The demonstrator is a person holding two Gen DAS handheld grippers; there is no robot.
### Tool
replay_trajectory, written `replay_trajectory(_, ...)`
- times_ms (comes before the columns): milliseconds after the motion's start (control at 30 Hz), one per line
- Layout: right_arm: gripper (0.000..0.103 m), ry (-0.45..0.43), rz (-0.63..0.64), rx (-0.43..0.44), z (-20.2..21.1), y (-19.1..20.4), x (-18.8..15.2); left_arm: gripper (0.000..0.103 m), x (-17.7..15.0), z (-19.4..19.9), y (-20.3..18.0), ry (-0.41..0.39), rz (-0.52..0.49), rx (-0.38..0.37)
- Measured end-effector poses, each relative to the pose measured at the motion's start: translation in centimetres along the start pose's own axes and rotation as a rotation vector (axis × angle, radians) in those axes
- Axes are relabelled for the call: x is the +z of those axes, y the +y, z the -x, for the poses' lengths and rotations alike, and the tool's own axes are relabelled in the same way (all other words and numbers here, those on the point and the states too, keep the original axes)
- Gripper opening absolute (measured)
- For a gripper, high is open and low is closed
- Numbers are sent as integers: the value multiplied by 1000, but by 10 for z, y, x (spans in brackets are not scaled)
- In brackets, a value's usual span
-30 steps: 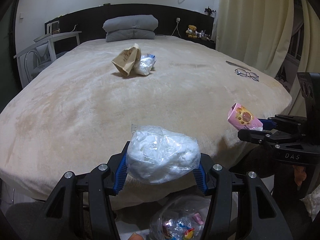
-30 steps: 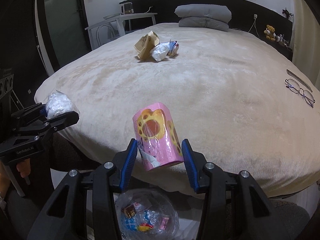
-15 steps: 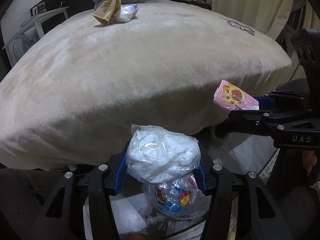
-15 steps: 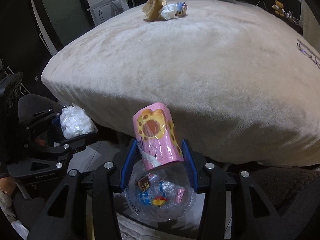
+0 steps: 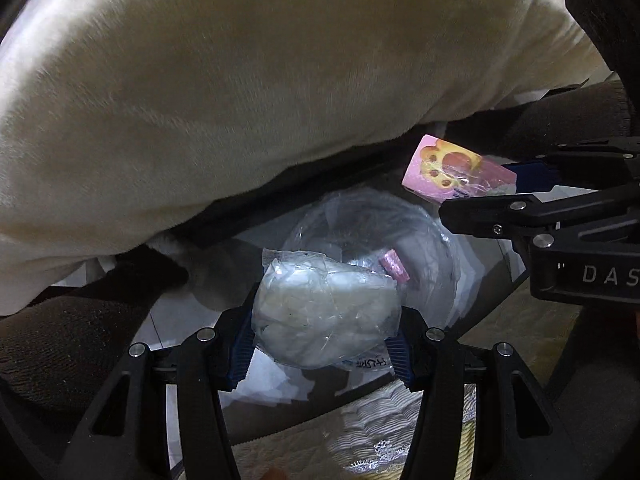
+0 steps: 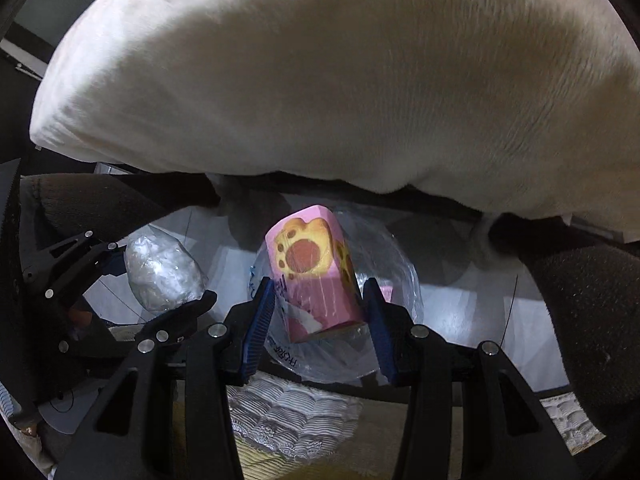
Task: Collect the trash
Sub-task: 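Open both grippers over the clear trash bag, dropping white bag and pink cup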
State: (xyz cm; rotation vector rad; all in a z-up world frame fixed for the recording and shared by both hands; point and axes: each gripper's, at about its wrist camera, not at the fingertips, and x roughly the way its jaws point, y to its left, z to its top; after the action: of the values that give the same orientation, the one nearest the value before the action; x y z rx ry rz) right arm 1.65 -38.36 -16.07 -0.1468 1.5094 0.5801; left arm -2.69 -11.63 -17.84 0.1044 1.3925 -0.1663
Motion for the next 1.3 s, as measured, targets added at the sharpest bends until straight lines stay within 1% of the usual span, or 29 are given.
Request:
replay_trajectory(133, 46, 90, -56, -12, -28, -13, 4, 55, 4, -34, 0, 106, 12, -11)
replay_trajectory(200, 46, 133, -61, -29, -40, -17, 10, 55, 5, -48, 1, 148, 13, -22)
replay_trajectory(300, 46, 184, -93, -33, -57, -24, 11, 55, 3, -67, -2, 200, 10, -35)
replay_trajectory(400, 46, 219, -131, -40, -75, -36, 3, 55, 4, -85, -4, 245, 7, -54)
replay_trajectory(567, 46, 263, -180, -57, -93, -44, 4, 55, 2, -111, -7, 320, 8, -60)
replay_trajectory(633, 46, 281, -191, -66, -98, -46, 3, 57, 1, -117, -4, 346, 20, -66)
replay_trajectory(667, 46, 289, -195, -69, -100, -47, 3, 57, 2, -120, -4, 352, 25, -64)
replay_trajectory(733, 47, 302, -196, -81, -105, -46, 3, 64, 0, -120, -3, 361, 30, -58)
replay_trajectory(767, 54, 304, -195, -89, -104, -46, 2, 68, 0, -120, -4, 369, 33, -66)
replay_trajectory(800, 62, 302, -194, -96, -104, -45, 2, 77, 0, -120, -3, 377, 36, -73)
replay_trajectory(833, 78, 297, -193, -106, -103, -45, 2, 85, -2, -121, -3, 386, 44, -79)
replay_trajectory(867, 81, 292, -192, -117, -102, -45, 2, 87, -3, -121, -1, 395, 55, -91)
replay_trajectory(933, 81, 289, -200, -125, -99, -45, 2, 92, -4, -123, 2, 406, 72, -93)
replay_trajectory(1000, 83, 286, -205, -133, -98, -46, 1, 94, -6, -122, 3, 404, 75, -57)
replay_trajectory(1133, 85, 263, -194, -131, -93, -44, 1, 94, -6, -118, 6, 392, 91, -40)
replay_trajectory(1233, 85, 237, -188, -126, -85, -43, 1, 95, -6, -114, 4, 364, 82, -21)
replay_trajectory(1300, 85, 217, -182, -128, -79, -41, 2, 95, -6, -108, 2, 342, 73, -21)
